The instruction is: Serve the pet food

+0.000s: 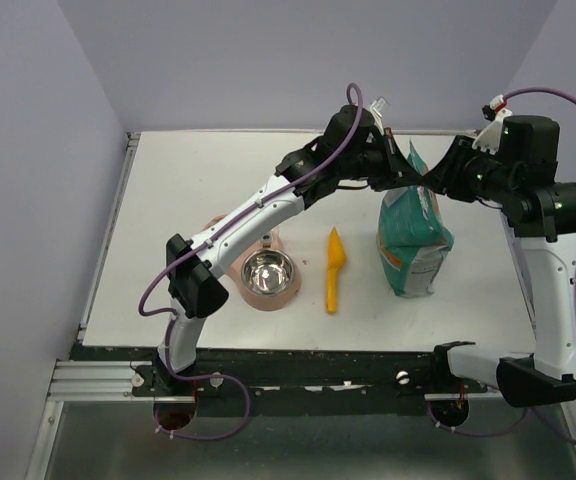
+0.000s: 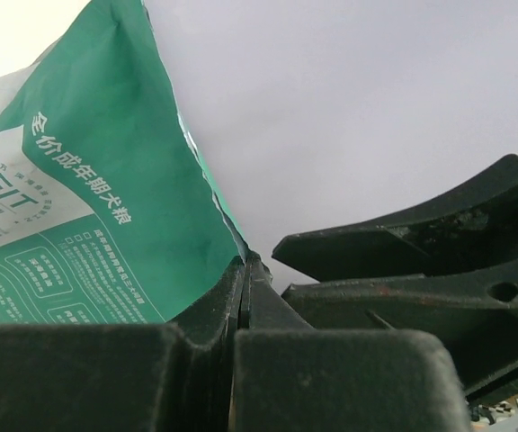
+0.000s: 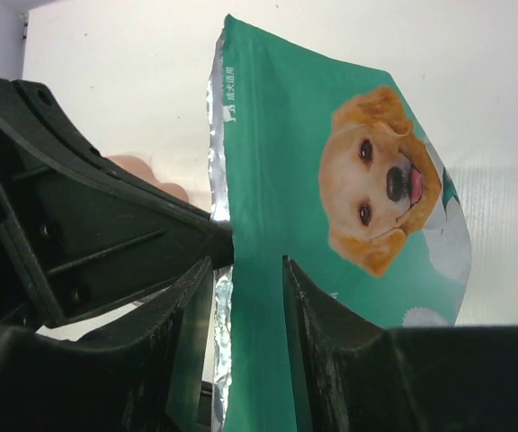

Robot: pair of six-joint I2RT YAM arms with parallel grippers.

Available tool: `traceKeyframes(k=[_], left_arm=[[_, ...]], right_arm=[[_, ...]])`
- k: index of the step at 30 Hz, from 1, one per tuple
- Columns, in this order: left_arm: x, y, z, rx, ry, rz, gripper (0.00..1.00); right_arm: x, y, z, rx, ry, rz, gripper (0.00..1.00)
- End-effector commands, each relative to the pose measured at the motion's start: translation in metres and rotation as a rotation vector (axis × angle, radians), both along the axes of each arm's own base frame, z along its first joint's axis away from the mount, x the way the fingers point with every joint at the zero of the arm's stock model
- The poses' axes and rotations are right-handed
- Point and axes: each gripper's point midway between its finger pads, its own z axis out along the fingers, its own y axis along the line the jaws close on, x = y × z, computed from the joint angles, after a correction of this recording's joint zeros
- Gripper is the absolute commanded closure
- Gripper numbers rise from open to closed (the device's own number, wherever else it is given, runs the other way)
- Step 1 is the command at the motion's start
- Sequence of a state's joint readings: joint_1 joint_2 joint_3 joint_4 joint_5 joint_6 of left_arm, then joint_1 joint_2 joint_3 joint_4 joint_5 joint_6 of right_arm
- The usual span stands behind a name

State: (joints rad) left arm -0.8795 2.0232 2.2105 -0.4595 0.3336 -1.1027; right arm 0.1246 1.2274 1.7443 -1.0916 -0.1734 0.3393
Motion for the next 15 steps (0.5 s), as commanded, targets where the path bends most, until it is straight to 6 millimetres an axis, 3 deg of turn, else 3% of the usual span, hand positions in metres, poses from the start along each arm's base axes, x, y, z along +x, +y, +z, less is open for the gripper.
traceKeyframes(k=[1, 7, 15], left_arm=[[-0.004, 0.003, 0.006, 0.013, -0.006, 0.014, 1.00], [-0.006, -0.002, 0.014, -0.004, -0.011, 0.008, 1.00], [-0.006, -0.004, 0.014, 0.007, -0.012, 0.025, 1.00]], right_arm=[[-0.007, 0.007, 0.000, 0.011, -0.010, 0.052, 0.55], [-0.009, 0.006, -0.013, -0.021, 0.021, 0.074, 0.62], [-0.005, 0.010, -0.003, -0.010, -0.001, 0.096, 0.65]])
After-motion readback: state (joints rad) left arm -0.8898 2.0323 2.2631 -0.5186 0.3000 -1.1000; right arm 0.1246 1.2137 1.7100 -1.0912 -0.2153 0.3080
